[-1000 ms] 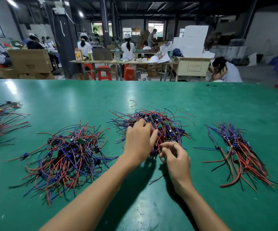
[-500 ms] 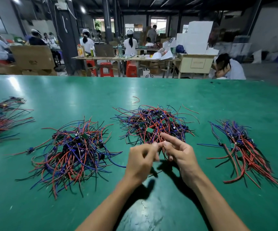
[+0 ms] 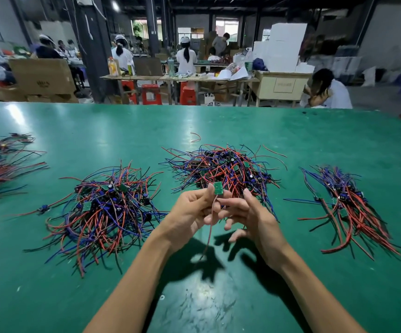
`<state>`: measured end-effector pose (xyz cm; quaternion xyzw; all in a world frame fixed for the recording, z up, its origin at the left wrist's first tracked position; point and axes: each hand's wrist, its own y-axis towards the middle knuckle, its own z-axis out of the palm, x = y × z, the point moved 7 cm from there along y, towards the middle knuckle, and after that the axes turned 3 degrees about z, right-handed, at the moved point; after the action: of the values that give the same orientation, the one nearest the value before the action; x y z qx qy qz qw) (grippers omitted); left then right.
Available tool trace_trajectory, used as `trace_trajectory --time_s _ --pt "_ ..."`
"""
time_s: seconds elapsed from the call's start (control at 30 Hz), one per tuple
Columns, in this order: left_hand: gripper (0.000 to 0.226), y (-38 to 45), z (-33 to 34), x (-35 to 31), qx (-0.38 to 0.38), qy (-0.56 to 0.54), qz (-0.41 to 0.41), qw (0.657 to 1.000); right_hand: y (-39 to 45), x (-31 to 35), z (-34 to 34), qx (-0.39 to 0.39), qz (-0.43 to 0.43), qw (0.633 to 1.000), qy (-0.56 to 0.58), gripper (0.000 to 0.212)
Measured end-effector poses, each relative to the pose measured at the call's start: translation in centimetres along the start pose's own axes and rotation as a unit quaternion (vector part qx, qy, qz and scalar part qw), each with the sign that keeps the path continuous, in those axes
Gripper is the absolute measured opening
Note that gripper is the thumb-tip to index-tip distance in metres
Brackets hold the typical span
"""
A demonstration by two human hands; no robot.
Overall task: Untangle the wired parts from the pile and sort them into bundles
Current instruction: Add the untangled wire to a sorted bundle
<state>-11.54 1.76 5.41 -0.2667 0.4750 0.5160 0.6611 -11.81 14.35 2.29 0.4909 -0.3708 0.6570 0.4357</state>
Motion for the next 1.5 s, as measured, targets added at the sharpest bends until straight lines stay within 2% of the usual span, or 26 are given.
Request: trace_trajectory --time_s 0.07,0.13,0.3,0.47,0.57,0.63,0.83,0.97,1.07,1.13,1.2,1.27,1.3,1.33,1.4,1.43,1.47,1.5 --pt "0.044 -0.5 0.5 0.3 0.044 0.055 -0.023 0.997 -0.1 -0.3 1.1 0.046 0.011 0.999 -0.002 0.071" --pt "0.04 -0.9 0.9 0.7 0.083 0.1 -0.043 0.991 -0.1 -0.2 1.5 0.055 -0.004 0.998 -0.015 0.073" --pt "0.032 -1.6 0.8 1.2 0.131 0.149 -0.092 0.976 -0.5 0.8 1.0 0.047 -0.031 0.998 0.036 0.054" --pt "0.036 -1.4 0.7 2.1 0.11 0.132 -0.126 0.977 -0.6 0.9 0.4 -0.008 -0.046 0.993 0.112 0.021" --pt "0.037 -1.3 0.5 2.2 0.091 0.103 -0.138 0.981 -0.5 1.0 -0.6 -0.056 -0.052 0.991 0.106 0.027" --pt "0.031 -1.2 0.4 2.1 0.079 0.088 -0.139 0.983 -0.6 1.0 -1.0 -0.06 -0.057 0.992 0.093 0.028" --pt "0.01 -0.6 -0.8 1.2 -0.001 0.11 -0.063 0.992 -0.5 1.2 -0.5 -0.055 -0.08 0.989 0.113 0.022" --pt "0.016 -0.6 -1.2 1.1 -0.014 0.136 -0.051 0.989 -0.5 1.1 -0.6 -0.068 -0.086 0.987 0.114 0.02" --pt "0.031 -0.5 -1.3 0.7 -0.033 0.16 -0.034 0.986 -0.5 1.3 -0.8 -0.071 -0.095 0.989 0.093 0.022" --pt "0.033 -0.5 -2.0 -0.8 -0.07 0.165 0.009 0.984 -0.5 1.3 -1.0 -0.073 -0.093 0.992 0.043 0.028" --pt "0.031 -0.9 -3.8 -3.4 -0.145 0.124 0.092 0.977 -0.4 1.1 -1.4 -0.09 -0.081 0.992 -0.021 0.028" --pt "0.03 -2.1 -6.6 -6.4 -0.247 0.109 0.194 0.943 -0.4 1.2 -2.0 -0.138 -0.107 0.978 -0.111 0.024" --pt "0.026 -3.0 -8.0 -7.7 -0.306 0.133 0.236 0.913 -0.6 1.5 -2.5 -0.186 -0.14 0.953 -0.192 0.025" --pt "0.021 -4.1 -9.3 -8.6 -0.367 0.175 0.266 0.874 -0.9 2.0 -2.8 -0.238 -0.175 0.912 -0.284 0.026" --pt "0.013 -5.9 -11.4 -9.5 -0.484 0.312 0.271 0.771 -1.6 2.6 -2.9 -0.324 -0.22 0.818 -0.42 0.026" --pt "0.014 -6.7 -12.0 -9.6 -0.537 0.396 0.244 0.704 -1.7 2.6 -3.2 -0.352 -0.213 0.794 -0.447 0.027" --pt "0.018 -7.2 -12.4 -9.5 -0.578 0.47 0.201 0.636 -1.6 2.4 -3.8 -0.367 -0.185 0.784 -0.465 0.029" --pt "0.022 -7.5 -12.9 -9.0 -0.601 0.521 0.147 0.587 -1.2 2.0 -4.2 -0.368 -0.145 0.78 -0.485 0.03"
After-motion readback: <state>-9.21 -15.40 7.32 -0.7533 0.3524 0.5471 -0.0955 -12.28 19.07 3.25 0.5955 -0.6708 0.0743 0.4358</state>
